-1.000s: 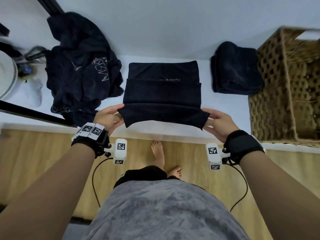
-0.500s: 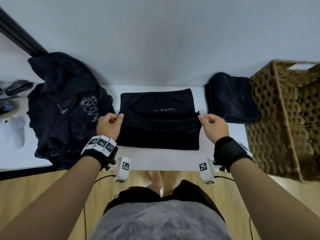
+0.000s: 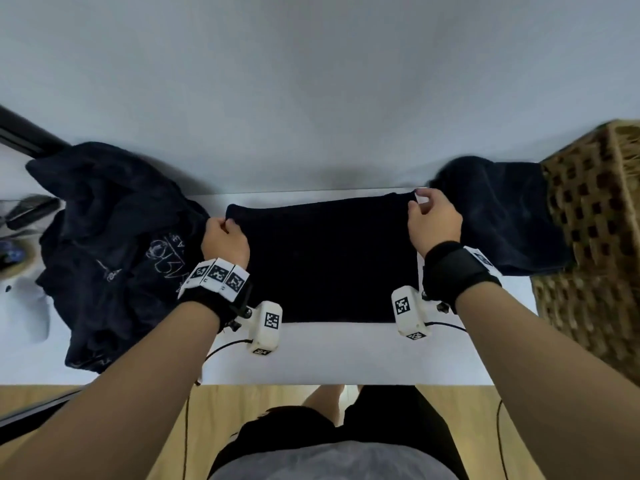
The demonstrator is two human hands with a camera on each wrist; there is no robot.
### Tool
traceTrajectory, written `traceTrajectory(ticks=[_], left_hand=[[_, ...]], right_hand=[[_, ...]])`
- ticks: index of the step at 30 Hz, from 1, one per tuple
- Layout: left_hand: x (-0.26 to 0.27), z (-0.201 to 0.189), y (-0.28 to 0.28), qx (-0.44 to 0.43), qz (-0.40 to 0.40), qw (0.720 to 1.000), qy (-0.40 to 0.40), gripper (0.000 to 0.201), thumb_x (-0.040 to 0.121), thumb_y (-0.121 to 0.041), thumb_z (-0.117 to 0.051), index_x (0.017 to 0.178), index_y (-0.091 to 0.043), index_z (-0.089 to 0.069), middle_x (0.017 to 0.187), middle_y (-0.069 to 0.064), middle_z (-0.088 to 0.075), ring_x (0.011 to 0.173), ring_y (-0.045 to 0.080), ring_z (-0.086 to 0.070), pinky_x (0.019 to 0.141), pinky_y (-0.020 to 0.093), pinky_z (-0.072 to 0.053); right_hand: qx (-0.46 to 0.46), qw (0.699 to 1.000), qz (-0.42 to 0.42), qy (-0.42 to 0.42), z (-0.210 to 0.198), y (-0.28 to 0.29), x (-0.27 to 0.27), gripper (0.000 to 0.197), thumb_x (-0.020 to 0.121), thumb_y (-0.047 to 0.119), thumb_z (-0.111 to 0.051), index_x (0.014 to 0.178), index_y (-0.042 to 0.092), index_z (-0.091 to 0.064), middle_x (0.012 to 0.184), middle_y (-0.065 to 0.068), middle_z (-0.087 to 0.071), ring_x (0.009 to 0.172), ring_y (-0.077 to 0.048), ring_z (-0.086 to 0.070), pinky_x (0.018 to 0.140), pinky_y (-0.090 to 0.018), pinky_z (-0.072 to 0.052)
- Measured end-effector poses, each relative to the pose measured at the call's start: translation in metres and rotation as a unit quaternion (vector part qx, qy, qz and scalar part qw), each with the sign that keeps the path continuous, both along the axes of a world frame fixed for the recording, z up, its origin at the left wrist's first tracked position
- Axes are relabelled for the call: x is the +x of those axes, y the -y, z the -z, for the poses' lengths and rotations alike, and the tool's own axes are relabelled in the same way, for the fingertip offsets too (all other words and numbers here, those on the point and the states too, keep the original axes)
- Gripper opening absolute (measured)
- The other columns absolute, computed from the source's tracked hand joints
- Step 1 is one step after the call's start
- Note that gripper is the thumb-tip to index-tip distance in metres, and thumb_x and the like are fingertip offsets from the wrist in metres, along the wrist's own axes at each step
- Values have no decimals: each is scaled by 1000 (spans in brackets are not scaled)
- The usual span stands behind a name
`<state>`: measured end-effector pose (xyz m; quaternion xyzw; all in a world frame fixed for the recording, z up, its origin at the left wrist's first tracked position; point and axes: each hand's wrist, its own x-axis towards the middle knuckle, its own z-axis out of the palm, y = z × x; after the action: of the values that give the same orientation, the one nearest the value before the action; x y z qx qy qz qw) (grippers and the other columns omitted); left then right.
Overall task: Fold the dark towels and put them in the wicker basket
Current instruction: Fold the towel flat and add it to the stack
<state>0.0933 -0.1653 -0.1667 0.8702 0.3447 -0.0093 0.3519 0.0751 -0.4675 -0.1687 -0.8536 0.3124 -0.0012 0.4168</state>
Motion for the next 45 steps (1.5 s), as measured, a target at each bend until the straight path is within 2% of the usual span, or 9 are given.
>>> traceTrajectory(ticks=[6,11,19,24,27,32,38,42,45], left_hand=[[21,13,10,17,0,995,-101,31,93,-9,-51,123,-6,-53,122,16,-63,110,31,-60,80,29,-39],[29,26,6,36,59,980,-184,43,90,-16,-57,128,2,-52,128,20,-59,114,35,-58,88,34,-45],[39,37,9,73,77,977,-185,53,89,-35,-67,124,2,-54,133,21,-49,113,33,-56,91,35,-44],[36,40,12,22,25,992,-118,29,91,-23,-62,115,-10,-50,112,9,-62,97,27,-61,72,27,-39],[26,36,13,15,25,998,-53,18,93,-16,-59,103,-16,-44,95,4,-57,80,21,-56,68,28,-40],[14,33,6,18,76,997,3,15,91,-17,-64,105,-10,-66,105,6,-68,93,20,-62,75,20,-39],[8,8,2,-128,31,991,17,3,83,-19,-73,84,-20,-71,86,-3,-70,80,13,-64,77,24,-50],[-10,-18,1,-263,-19,962,67,14,77,-9,-76,70,-19,-69,50,-15,-59,45,-2,-53,50,12,-43],[-25,-35,1,-306,-24,946,106,17,78,-7,-73,67,-18,-68,61,-5,-61,56,7,-55,57,19,-46]], right_hand=[[-20,998,-26,-55,28,2,21,28,95,12,-55,120,9,-66,116,-9,-70,110,-25,-62,87,-14,-35],[-25,995,-51,-78,47,2,24,25,91,21,-63,111,8,-69,112,-9,-70,106,-25,-63,83,-15,-35],[-30,993,-70,-86,59,4,40,24,86,24,-71,105,9,-71,102,-7,-69,94,-20,-63,80,-17,-38],[11,993,-58,-104,61,1,42,11,81,28,-75,87,27,-66,83,10,-63,80,-8,-57,76,-16,-39],[22,991,-71,-116,59,1,40,11,81,28,-75,88,26,-67,82,10,-62,79,-8,-57,74,-15,-39],[12,995,-43,-86,48,2,37,14,77,26,-75,90,22,-74,81,11,-62,82,-8,-58,80,-15,-41],[67,997,5,-43,17,2,20,16,68,26,-77,62,26,-63,66,19,-61,61,3,-55,50,-1,-35],[110,993,41,-8,-6,1,-12,14,69,25,-81,67,25,-67,70,13,-66,68,-6,-61,67,-18,-48],[105,992,69,29,-24,2,-41,17,72,28,-84,67,24,-68,69,16,-64,71,-2,-60,70,-11,-47]])
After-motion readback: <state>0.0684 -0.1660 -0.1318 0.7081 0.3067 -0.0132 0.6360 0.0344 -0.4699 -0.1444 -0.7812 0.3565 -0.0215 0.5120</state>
